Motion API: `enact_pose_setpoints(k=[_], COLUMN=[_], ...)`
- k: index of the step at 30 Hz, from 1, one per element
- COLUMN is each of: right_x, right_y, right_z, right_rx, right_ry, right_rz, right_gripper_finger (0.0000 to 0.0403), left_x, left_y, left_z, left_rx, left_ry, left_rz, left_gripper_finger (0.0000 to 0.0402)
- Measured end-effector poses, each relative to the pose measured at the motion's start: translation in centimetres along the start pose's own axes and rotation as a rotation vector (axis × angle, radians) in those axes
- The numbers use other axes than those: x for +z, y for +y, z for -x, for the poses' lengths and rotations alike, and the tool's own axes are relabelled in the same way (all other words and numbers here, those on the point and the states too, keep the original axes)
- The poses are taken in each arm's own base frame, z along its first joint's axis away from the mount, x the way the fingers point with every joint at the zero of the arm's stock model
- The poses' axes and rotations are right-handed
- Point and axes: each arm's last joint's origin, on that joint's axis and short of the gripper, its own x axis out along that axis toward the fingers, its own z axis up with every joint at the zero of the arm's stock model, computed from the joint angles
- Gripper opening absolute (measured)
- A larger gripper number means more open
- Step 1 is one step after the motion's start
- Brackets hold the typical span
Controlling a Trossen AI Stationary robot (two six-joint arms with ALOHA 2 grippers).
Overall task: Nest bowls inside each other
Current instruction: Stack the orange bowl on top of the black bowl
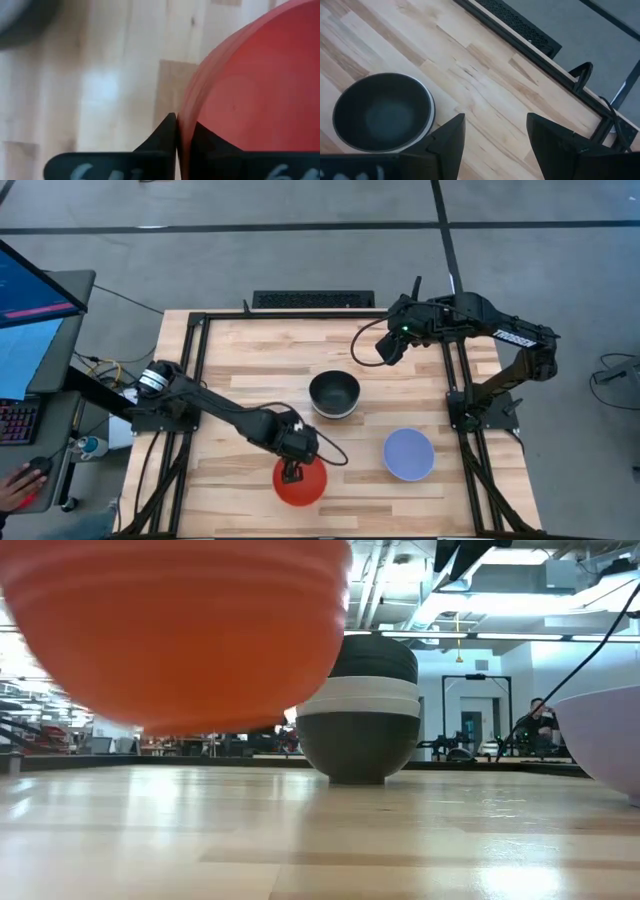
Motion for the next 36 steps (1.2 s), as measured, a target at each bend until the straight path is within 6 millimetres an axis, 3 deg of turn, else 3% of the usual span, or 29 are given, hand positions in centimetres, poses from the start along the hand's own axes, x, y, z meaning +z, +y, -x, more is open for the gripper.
enact_pose_setpoints(k=[4,8,15,18,23,27,33,36], right_x=[0.0,-0.2,-0.9,-1.2,-1.4,-1.3,-1.1,-1.0], right_y=[0.0,-0.1,-0.7,-0.9,-1.7,-2.5,-2.5,-2.3], right_z=[0.0,0.0,0.7,1.4,2.1,2.3,2.0,1.8], right_rx=[-0.001,-0.013,-0.065,-0.086,-0.111,-0.117,-0.121,-0.124], right_ry=[0.000,0.018,0.020,-0.024,-0.061,-0.068,-0.063,-0.060], right_rz=[0.000,0.011,0.040,0.046,0.027,-0.030,-0.083,-0.090], right_gripper_finger=[0.0235,0.0235,0.0235,0.0235,0.0235,0.0235,0.0235,0.0235], left_x=[1.3,3.0,7.2,8.6,9.9,10.7,11.5,12.0], left_y=[0.4,1.7,9.0,12.6,17.8,20.4,22.8,23.0], left_z=[1.6,5.1,12.7,14.2,13.2,10.2,5.8,5.4], left_rx=[-0.026,-0.009,0.016,0.041,0.054,0.057,-0.066,-0.103], left_ry=[0.000,0.046,-0.020,-0.075,-0.088,-0.026,0.038,-0.004], left_rz=[-0.016,-0.083,-0.049,-0.014,-0.031,-0.119,-0.151,-0.152], left_gripper_finger=[0.0001,0.0001,0.0000,0.0000,0.0000,0.0000,0.0000,0.0000])
